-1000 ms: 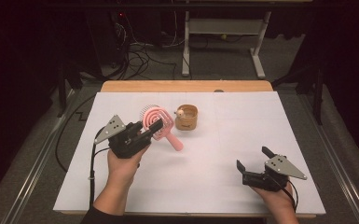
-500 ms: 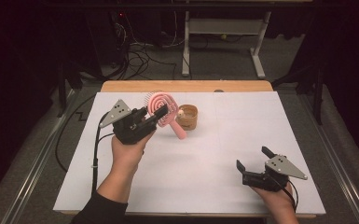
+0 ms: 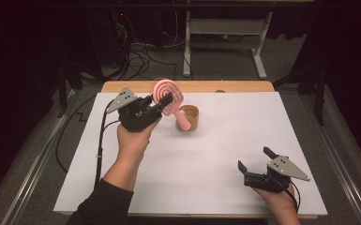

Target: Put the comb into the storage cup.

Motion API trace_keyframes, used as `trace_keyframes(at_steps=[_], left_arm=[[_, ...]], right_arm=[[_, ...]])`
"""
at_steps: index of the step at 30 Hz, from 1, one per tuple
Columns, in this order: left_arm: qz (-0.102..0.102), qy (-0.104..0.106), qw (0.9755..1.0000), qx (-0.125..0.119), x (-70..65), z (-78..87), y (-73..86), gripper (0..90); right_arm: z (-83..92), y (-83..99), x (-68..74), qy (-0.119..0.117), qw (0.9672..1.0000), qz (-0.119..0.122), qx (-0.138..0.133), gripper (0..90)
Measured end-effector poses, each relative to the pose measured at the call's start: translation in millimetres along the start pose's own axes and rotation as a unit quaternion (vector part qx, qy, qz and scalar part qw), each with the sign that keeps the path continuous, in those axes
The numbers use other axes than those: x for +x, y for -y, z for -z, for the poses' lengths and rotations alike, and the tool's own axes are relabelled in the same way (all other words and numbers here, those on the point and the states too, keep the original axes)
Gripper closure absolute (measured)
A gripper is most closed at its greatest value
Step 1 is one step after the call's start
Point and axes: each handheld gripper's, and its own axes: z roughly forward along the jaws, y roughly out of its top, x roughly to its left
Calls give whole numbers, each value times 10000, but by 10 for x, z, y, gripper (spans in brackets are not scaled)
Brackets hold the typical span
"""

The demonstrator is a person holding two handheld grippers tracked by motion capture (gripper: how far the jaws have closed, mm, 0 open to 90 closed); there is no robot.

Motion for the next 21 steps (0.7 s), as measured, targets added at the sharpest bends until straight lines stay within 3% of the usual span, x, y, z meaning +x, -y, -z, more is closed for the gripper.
trace_keyframes(at_steps=[21], left_arm=[[-72,-210,9997,-54,71,-389,-142,629]], right_arm=[[23,-24,2,1,10000,26,-94,1]])
